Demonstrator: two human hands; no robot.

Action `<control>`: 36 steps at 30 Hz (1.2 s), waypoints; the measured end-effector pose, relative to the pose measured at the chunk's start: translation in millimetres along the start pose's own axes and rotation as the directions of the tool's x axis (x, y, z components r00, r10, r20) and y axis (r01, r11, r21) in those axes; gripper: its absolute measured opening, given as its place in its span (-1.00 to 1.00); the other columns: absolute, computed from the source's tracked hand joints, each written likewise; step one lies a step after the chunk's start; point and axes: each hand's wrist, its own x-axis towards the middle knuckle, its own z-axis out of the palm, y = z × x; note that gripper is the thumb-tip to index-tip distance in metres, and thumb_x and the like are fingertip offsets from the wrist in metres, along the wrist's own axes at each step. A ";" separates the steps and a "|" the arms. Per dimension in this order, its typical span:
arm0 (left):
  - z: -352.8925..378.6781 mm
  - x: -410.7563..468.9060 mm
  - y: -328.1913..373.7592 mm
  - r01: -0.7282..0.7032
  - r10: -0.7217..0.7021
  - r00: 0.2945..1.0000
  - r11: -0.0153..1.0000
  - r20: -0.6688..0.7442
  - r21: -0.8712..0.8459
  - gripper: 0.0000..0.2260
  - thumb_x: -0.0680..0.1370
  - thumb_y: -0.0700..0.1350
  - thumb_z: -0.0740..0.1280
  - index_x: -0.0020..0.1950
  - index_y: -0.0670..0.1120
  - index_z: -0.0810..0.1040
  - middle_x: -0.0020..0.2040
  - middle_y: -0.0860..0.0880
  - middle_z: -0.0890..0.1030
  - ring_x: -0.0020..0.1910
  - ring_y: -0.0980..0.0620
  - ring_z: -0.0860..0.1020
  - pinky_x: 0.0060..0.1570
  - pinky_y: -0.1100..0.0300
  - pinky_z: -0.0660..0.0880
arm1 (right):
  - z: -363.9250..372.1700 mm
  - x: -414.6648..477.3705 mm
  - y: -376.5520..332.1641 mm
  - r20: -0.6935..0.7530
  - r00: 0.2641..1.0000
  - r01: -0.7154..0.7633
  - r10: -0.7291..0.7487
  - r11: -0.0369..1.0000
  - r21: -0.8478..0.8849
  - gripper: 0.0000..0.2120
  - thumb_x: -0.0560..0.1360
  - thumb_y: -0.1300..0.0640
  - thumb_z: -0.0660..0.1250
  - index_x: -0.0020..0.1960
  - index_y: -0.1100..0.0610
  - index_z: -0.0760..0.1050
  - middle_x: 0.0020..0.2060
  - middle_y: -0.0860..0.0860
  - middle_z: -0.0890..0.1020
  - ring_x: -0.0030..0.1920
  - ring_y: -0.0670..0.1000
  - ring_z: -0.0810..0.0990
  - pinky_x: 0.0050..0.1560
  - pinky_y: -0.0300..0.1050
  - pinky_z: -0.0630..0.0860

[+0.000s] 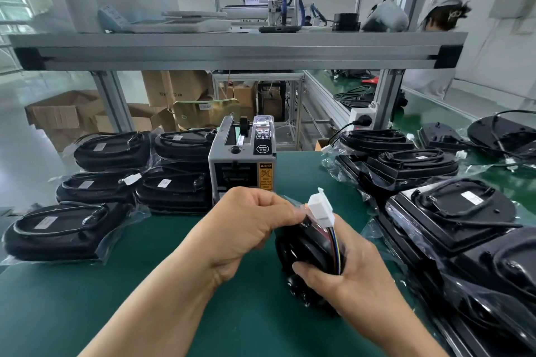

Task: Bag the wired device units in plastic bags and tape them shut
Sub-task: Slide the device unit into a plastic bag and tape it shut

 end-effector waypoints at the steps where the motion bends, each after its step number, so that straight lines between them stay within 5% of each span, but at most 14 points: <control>1: 0.2 0.4 -0.6 0.001 -0.001 1.000 1.000 -0.003 0.005 -0.87 0.35 -0.09 0.58 -0.30 -0.08 0.68 -0.51 0.06 0.42 -0.50 0.11 0.18 -0.51 0.32 0.16 | 0.1 0.2 0.3 -0.003 1.000 -0.001 0.001 1.000 -0.001 -0.44 0.28 0.08 0.46 0.19 -0.34 0.46 -0.09 -0.25 0.68 -0.10 -0.20 0.64 -0.15 -0.47 0.46; 22: 6.3 4.1 -11.2 -0.092 0.112 0.984 0.985 -0.137 0.143 -0.84 0.38 -0.22 0.51 -0.38 -0.14 0.60 -0.51 0.09 0.50 -0.59 0.24 0.36 -0.54 0.47 0.28 | 2.6 -0.1 1.8 -0.018 1.000 -0.008 0.008 1.000 0.011 -0.47 0.29 0.09 0.44 0.21 -0.28 0.49 -0.10 -0.19 0.68 -0.14 -0.14 0.64 -0.19 -0.41 0.51; 27: 8.6 2.1 -13.7 -0.118 0.169 0.968 0.959 -0.185 0.258 -0.81 0.23 0.01 0.46 -0.21 0.00 0.58 -0.46 0.13 0.47 -0.49 0.17 0.36 -0.49 0.36 0.30 | 2.5 -0.3 0.7 -0.010 1.000 -0.026 0.026 0.999 0.035 -0.48 0.31 0.11 0.46 0.20 -0.26 0.50 -0.21 -0.15 0.67 -0.26 -0.10 0.62 -0.27 -0.36 0.51; 36: 19.0 -0.4 -17.4 -0.085 0.148 0.950 0.969 -0.273 0.231 -0.70 0.25 0.08 0.49 -0.10 0.03 0.54 -0.49 0.16 0.33 -0.48 0.15 0.28 -0.44 0.27 0.24 | 2.2 -0.4 1.1 -0.013 1.000 -0.010 0.010 1.000 0.027 -0.44 0.35 0.26 0.51 0.18 -0.27 0.51 -0.17 -0.18 0.67 -0.23 -0.16 0.62 -0.28 -0.43 0.48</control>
